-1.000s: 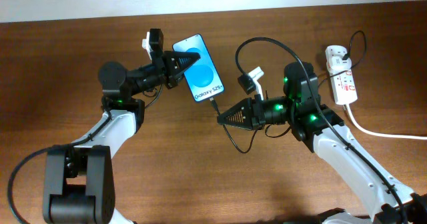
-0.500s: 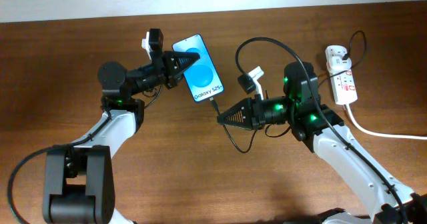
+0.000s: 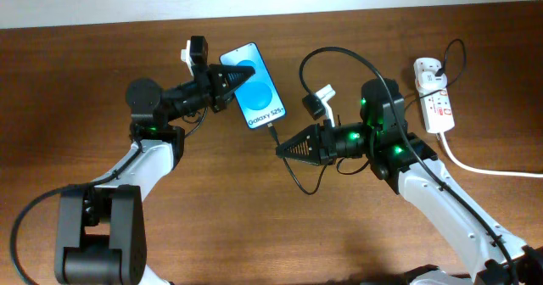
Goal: Plug charger to phone and switch on socket
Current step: 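Push the cable plug up into the phone's bottom port, then lower the plugged phone onto the table with both grippers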
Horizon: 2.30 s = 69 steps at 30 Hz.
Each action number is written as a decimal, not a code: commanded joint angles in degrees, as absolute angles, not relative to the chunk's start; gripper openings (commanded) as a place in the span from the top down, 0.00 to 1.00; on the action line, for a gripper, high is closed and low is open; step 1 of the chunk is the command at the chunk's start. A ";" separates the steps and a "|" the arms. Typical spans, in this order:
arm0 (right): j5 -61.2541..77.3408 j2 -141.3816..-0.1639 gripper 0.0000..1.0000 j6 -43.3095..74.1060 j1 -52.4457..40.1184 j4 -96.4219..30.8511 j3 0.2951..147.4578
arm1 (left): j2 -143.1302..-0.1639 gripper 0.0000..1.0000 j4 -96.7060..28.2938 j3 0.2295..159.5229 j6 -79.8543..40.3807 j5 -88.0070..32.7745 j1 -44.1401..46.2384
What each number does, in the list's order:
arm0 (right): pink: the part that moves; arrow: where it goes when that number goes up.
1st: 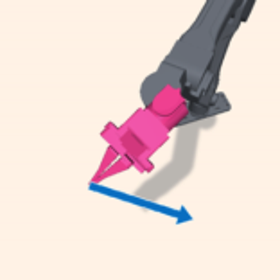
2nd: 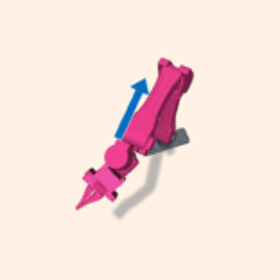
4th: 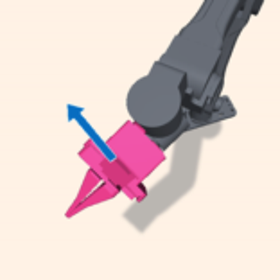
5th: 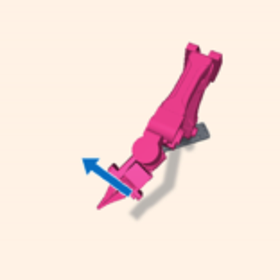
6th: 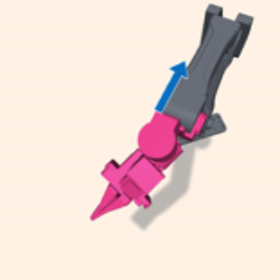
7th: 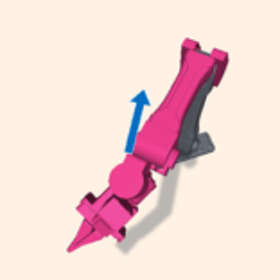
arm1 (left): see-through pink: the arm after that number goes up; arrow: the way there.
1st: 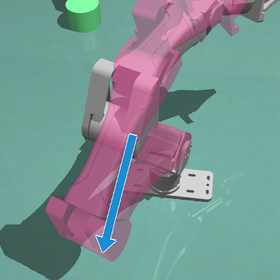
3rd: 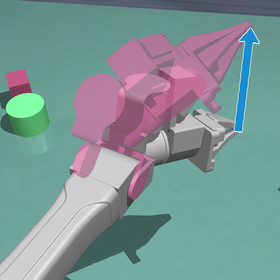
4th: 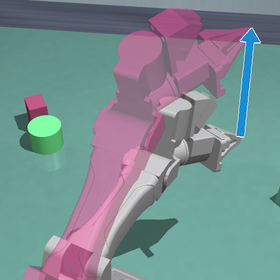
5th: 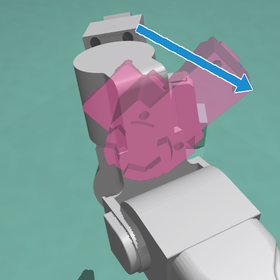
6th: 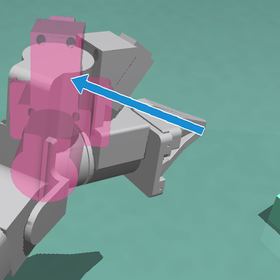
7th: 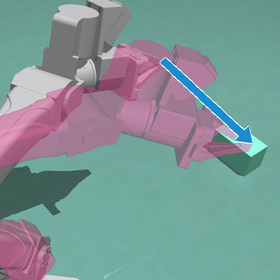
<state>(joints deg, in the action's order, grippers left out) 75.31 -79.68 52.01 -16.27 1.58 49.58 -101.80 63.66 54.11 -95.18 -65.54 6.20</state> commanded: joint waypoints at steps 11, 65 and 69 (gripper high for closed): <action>71.46 -79.88 0.82 52.95 -16.10 5.43 49.50 | -101.45 1.00 65.54 54.78 -93.56 -70.22 7.88; -0.73 -80.20 0.96 19.16 -44.12 -28.45 70.46 | -101.47 1.00 58.41 54.78 -80.03 -78.74 10.76; -0.56 -79.53 0.77 17.43 -44.14 -32.64 71.70 | -101.47 1.00 58.39 54.78 -79.99 -78.06 11.00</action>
<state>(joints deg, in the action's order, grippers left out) 0.08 -80.20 19.75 -43.94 -33.80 68.42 -101.82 58.08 55.02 -80.29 -68.75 6.72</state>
